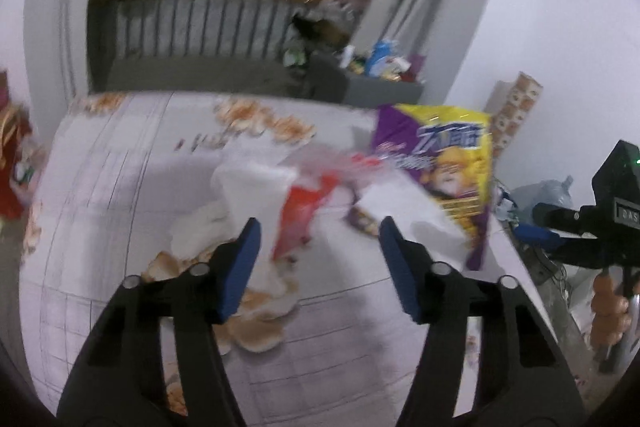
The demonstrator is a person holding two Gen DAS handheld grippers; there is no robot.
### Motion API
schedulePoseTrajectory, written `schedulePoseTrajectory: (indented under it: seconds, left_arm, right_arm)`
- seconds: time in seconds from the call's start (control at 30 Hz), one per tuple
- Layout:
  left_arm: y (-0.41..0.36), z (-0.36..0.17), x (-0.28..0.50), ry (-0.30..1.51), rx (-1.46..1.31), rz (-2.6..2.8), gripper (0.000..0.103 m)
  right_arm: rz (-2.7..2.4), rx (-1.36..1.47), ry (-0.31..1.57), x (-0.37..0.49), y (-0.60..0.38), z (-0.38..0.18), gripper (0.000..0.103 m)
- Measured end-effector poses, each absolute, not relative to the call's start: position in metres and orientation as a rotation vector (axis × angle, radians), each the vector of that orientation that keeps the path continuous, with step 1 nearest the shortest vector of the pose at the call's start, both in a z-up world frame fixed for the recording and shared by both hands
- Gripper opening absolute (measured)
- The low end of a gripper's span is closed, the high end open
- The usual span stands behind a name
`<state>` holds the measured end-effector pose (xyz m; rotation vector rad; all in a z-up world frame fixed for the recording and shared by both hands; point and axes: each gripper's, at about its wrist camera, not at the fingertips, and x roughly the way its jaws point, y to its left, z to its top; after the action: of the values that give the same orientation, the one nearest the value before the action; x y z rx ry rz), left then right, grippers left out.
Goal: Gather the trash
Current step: 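Grasp the white tissue with the left tool while the right tool grasps the red wrapper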
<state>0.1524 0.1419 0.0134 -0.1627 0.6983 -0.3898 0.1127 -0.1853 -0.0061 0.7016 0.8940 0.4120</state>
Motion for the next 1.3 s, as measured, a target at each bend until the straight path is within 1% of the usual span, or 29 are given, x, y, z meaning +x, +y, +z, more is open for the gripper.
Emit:
schedulePoseTrajectory:
  seconds: [0.1, 0.23, 0.6, 0.7, 0.93, 1.0, 1.3]
  left_arm:
    - [0.147, -0.002, 0.162, 0.731, -0.155, -0.364, 0.048]
    - [0.143, -0.018, 0.181, 0.772, -0.117, -0.340, 0.042]
    - [0.153, -0.044, 0.208, 0.846, -0.176, -0.335, 0.019]
    - [0.156, -0.047, 0.210, 0.854, -0.204, -0.337, 0.017]
    - [0.160, -0.051, 0.214, 0.868, -0.253, -0.346, 0.013]
    - [0.162, -0.052, 0.215, 0.872, -0.265, -0.346, 0.012]
    - [0.167, -0.057, 0.217, 0.892, -0.303, -0.342, 0.011]
  right_arm:
    - [0.446, 0.691, 0.966, 0.138, -0.148, -0.024, 0.046]
    - [0.453, 0.709, 1.032, 0.165, -0.118, -0.045, 0.044]
    - [0.470, 0.778, 1.084, 0.210, -0.089, -0.062, 0.034]
    - [0.473, 0.800, 1.087, 0.218, -0.085, -0.065, 0.031]
    - [0.479, 0.839, 1.096, 0.232, -0.074, -0.075, 0.030]
    - [0.481, 0.852, 1.099, 0.237, -0.072, -0.078, 0.027]
    - [0.466, 0.879, 1.104, 0.249, -0.065, -0.087, 0.025]
